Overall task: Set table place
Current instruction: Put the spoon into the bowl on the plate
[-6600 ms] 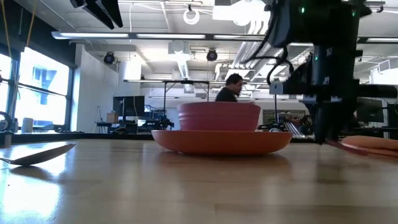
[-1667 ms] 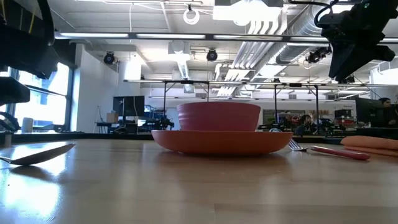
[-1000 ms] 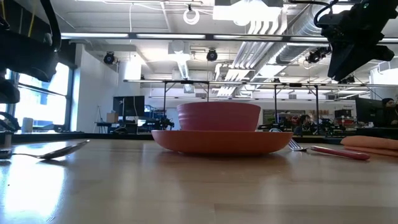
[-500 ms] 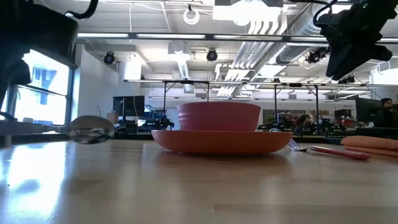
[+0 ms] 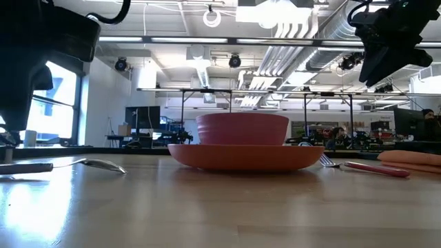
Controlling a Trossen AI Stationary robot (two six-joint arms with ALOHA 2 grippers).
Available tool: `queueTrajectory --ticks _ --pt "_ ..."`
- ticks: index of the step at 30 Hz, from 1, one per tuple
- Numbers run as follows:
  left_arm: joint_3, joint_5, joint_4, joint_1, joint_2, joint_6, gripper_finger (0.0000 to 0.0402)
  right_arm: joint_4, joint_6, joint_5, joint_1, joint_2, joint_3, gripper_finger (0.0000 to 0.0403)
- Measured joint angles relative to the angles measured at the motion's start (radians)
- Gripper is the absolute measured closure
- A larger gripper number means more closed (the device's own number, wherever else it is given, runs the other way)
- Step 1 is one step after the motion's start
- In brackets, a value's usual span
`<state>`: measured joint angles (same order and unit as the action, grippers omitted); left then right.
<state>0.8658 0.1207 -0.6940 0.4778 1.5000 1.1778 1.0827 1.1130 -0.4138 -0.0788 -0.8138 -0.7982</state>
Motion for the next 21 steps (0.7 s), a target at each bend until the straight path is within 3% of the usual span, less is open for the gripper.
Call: queueTrajectory --ticks 5,15,21 --pt "0.001 -0.008 0.011 -0.001 0.008 -0.053 0.0368 -0.001 0.000 -0.001 0.000 0.004 0.000 0.0308" --pt "-0.009 -0.054 0.013 -0.001 0.084 -0.049 0.0209 -0.005 -0.014 -0.001 0.000 0.004 0.000 0.0308" --pt "-0.036 -0.094 0.024 0.000 0.141 -0.018 0.0142 -0.007 -0.014 0.000 0.000 0.004 0.000 0.0309"
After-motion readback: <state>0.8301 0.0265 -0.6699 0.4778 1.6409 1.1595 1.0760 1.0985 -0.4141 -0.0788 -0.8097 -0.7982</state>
